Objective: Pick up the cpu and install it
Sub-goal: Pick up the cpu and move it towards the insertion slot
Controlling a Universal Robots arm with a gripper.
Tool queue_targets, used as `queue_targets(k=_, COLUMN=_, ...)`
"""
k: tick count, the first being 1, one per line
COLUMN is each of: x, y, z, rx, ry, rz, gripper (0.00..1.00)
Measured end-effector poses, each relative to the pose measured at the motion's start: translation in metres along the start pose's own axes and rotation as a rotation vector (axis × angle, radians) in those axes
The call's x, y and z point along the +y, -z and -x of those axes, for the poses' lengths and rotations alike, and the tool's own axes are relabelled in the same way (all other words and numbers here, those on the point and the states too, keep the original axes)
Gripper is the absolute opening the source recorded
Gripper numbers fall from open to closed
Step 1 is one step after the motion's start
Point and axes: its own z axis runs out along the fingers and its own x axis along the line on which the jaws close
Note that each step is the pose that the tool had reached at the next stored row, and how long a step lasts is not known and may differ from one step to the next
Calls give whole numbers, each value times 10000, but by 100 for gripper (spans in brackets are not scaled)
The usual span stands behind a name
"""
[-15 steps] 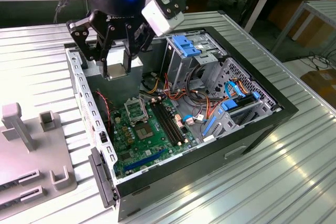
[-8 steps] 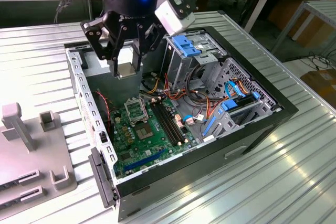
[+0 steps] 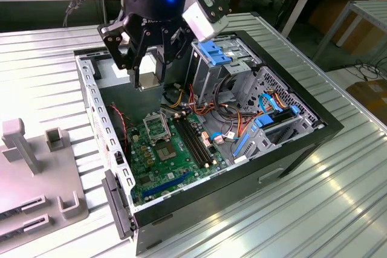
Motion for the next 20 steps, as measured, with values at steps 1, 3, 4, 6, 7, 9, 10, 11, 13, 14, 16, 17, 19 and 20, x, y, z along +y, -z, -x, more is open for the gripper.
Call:
queue_targets(k=1, x=0, y=0, z=0, rx=0, ry=0, rz=0, gripper=47)
queue_targets(k=3, x=0, y=0, z=0, rx=0, ry=0, rz=0, gripper=47)
queue_targets(k=4, x=0, y=0, z=0, rx=0, ry=0, rz=0, gripper=47)
queue_targets(k=6, x=0, y=0, z=0, rx=0, ry=0, rz=0, gripper=47)
queue_targets(k=7, x=0, y=-1, z=0, rx=0, ry=1, rz=0, gripper=47)
queue_targets(k=9, x=-10, y=-3, z=1, rx=-2, ry=3, rz=2, gripper=47)
queue_targets(k=10, x=-22, y=-4, z=0, rx=-1, ry=2, rz=0, gripper=47)
queue_targets(k=11, x=-45, y=-9, z=-1, rx=0, ry=0, rz=0, gripper=47)
queue_targets(k=13, x=-112, y=-32, z=20, rx=-1, ry=0, rz=1, gripper=47)
queue_targets(k=14, x=-124, y=-42, z=48, rx=-2, ry=0, rz=2, gripper=47)
queue_targets(k=16, x=-134, y=-54, z=112, rx=0, ry=2, rz=-1, gripper=47)
queue_targets(k=17, x=-136, y=-62, z=148, rx=0, ry=-1, rz=0, gripper=47)
queue_targets(k=19, x=-138, y=-77, z=210, rx=-1, ry=0, rz=0, gripper=47)
queue_targets(k=20, x=-140, y=-85, z=251, rx=0, ry=1, rz=0, gripper=47)
